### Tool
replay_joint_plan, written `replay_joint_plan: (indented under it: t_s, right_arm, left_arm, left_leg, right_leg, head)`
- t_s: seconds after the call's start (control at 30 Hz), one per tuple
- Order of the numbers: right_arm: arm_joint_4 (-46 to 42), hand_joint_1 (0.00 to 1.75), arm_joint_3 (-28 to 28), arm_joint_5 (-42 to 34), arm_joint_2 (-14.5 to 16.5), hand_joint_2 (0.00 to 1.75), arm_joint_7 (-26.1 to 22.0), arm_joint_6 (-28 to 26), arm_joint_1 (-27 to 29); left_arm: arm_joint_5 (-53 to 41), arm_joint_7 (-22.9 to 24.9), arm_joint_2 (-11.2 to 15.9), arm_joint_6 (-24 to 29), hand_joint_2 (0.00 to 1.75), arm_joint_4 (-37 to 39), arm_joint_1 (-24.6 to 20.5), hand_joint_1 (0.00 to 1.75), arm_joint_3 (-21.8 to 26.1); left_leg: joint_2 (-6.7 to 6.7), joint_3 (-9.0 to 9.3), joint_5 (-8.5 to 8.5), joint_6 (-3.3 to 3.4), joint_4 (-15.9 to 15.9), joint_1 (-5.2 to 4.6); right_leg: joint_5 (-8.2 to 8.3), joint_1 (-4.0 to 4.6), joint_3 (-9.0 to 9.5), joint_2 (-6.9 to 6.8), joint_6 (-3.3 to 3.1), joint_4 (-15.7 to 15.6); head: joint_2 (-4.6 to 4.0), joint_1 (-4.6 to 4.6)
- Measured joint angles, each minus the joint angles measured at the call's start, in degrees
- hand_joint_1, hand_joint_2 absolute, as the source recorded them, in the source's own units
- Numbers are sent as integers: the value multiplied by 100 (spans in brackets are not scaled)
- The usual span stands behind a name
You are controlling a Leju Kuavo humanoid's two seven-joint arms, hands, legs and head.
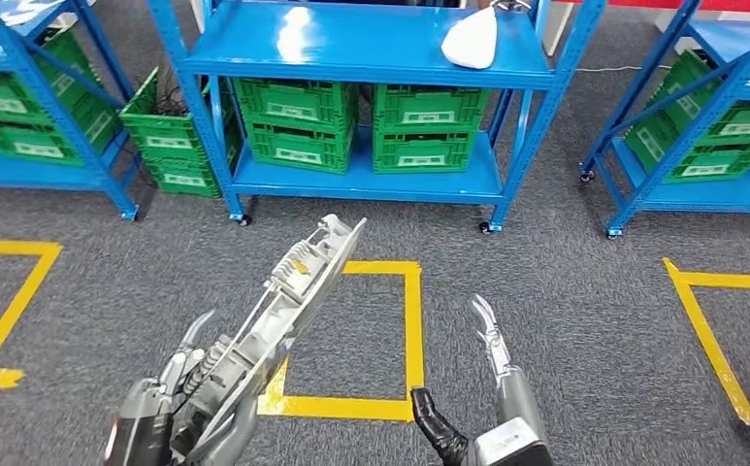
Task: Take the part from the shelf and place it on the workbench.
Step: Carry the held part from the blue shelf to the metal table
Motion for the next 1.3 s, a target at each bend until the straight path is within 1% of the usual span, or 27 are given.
replay_joint_plan:
  t_s: [0.03,0.07,0.1,0.13,0.17,0.23,0.27,0.3,0.37,0.43,0.6,0.8,0.83,0.9,0.93,0.97,1.0,1.03,1.07,1.1,1.13,1.17,1.2,1.23,1.27,1.3]
  right_arm:
    - [1,0,-1,-14,0,44,-14,5,0]
    - [4,0,-2,-22,-1,0,-23,10,1]
    - [7,0,-2,-26,-1,0,-26,17,1]
    - [9,0,-3,-28,-1,0,-27,28,0]
    - [10,0,-3,-27,-1,0,-27,42,-1]
    - [10,0,-3,-22,-1,0,-26,68,-6]
    - [9,0,-3,-22,1,0,-24,76,-8]
    - [9,0,-3,-24,2,0,-13,84,-9]
    - [9,0,-3,-29,4,0,25,119,-5]
    - [10,0,-3,10,4,0,82,209,-16]
    - [10,0,-2,188,5,0,219,450,-98]
    - [10,0,5,224,5,0,248,501,-157]
    - [10,0,9,226,8,0,252,509,-165]
    - [9,0,16,236,12,0,259,533,-182]
    - [8,0,20,245,14,0,261,543,-194]
    - [8,0,23,255,14,0,263,553,-209]
    - [9,0,27,263,14,0,267,564,-223]
    - [10,0,32,269,14,0,272,573,-236]
    - [13,0,40,271,14,0,277,581,-244]
    - [19,0,50,271,14,0,281,586,-249]
    - [27,0,61,271,14,0,282,590,-253]
    - [34,0,72,271,14,0,283,594,-259]
    - [39,0,79,271,14,0,283,597,-266]
    - [42,0,83,271,14,0,283,599,-275]
    - [41,0,84,271,16,0,281,600,-283]
    - [40,0,85,271,17,0,281,601,-290]
  left_arm:
    - [1,-2,-1,3,175,0,1,175,-1]
    - [1,-3,-1,4,175,0,2,175,-1]
    - [1,-3,-1,5,175,0,2,175,-1]
    - [1,-3,-1,8,175,0,2,175,-1]
    - [1,-3,-1,11,175,0,2,175,-1]
    - [3,-3,-1,24,175,-1,3,175,-1]
    - [9,-5,0,34,175,-1,4,175,-1]
    - [25,-13,1,50,175,-2,4,175,0]
    - [91,-45,2,92,175,-2,8,175,3]
    - [185,-107,2,142,175,-2,28,175,5]
    - [342,-227,2,287,175,-1,100,175,14]
    - [374,-244,2,326,175,0,135,175,17]
    - [374,-245,2,326,175,0,137,175,18]
    - [373,-249,3,330,175,-1,139,175,20]
    - [370,-251,3,333,175,-1,139,175,21]
    - [367,-252,2,337,175,-1,137,175,21]
    - [362,-253,2,339,175,0,136,175,21]
    - [356,-253,1,342,175,1,134,175,21]
    - [351,-252,1,343,175,3,133,175,23]
    - [347,-251,1,345,175,8,134,175,26]
    - [344,-248,2,347,175,13,134,175,31]
    - [341,-246,2,350,175,18,134,175,35]
    - [338,-244,1,351,175,20,134,175,38]
    - [334,-243,1,351,175,21,135,175,42]
    - [331,-242,0,354,175,20,136,175,44]
    - [327,-240,0,357,175,18,138,175,49]
  left_leg:
    - [3,-44,36,24,4,-17]
    - [5,-87,70,35,9,-37]
    - [7,-111,103,41,18,-57]
    - [5,-132,131,45,28,-77]
    - [3,-149,157,45,43,-97]
    - [6,-196,202,35,73,-127]
    - [13,-230,227,17,87,-129]
    - [21,-264,241,-2,103,-128]
    - [34,-312,260,-11,127,-120]
    - [40,-312,266,-3,128,-115]
    - [39,-277,285,-34,88,-107]
    - [31,-282,307,-60,83,-106]
    - [29,-289,310,-47,85,-114]
    - [26,-254,360,-5,-10,-100]
    - [26,-218,393,22,-85,-85]
    - [26,-182,427,35,-161,-61]
    - [24,-161,446,39,-201,-48]
    - [19,-159,451,44,-212,-43]
    - [8,-162,448,41,-207,-39]
    - [-8,-165,441,31,-197,-33]
    - [-28,-170,429,14,-176,-20]
    - [-52,-181,408,-16,-137,2]
    - [-78,-198,378,-57,-78,27]
    - [-105,-226,344,-106,-15,39]
    - [-128,-259,312,-157,47,46]
    - [-146,-289,297,-205,90,49]
  right_leg:
    - [-206,2,-119,2,3,390]
    - [-337,4,-186,2,-1,686]
    - [-372,10,-158,2,-15,795]
    - [-307,20,-15,3,-43,667]
    - [-163,38,232,3,-89,324]
    - [40,84,737,-3,-225,-485]
    - [86,107,891,-6,-277,-748]
    - [86,125,946,-7,-306,-872]
    - [117,135,952,-2,-233,-927]
    - [126,132,948,2,-163,-944]
    - [120,137,882,1,-195,-943]
    - [132,139,911,-6,-224,-937]
    - [148,133,929,-9,-212,-953]
    - [164,131,958,-6,-173,-987]
    - [123,126,923,-1,-140,-939]
    - [19,120,840,8,-117,-777]
    - [-131,96,692,16,-93,-489]
    - [-289,67,513,17,-62,-131]
    - [-398,32,342,17,-32,198]
    - [-414,-3,228,17,1,393]
    - [-331,-37,204,16,35,394]
    - [-160,-68,279,16,67,187]
    - [18,-100,420,24,100,-156]
    - [128,-109,555,56,120,-464]
    - [187,-114,671,82,100,-691]
    - [182,-105,725,104,61,-792]
  head:
    - [0,40]
    - [0,74]
    - [0,96]
    - [0,117]
    - [0,138]
    - [0,151]
    - [0,147]
    - [0,143]
    - [0,140]
    - [0,124]
    - [0,88]
    - [0,75]
    - [0,73]
    - [0,61]
    - [0,61]
    - [0,69]
    - [0,92]
    - [0,117]
    - [0,135]
    - [0,145]
    - [0,147]
    - [0,148]
    - [0,154]
    - [0,171]
    - [0,190]
    - [0,197]
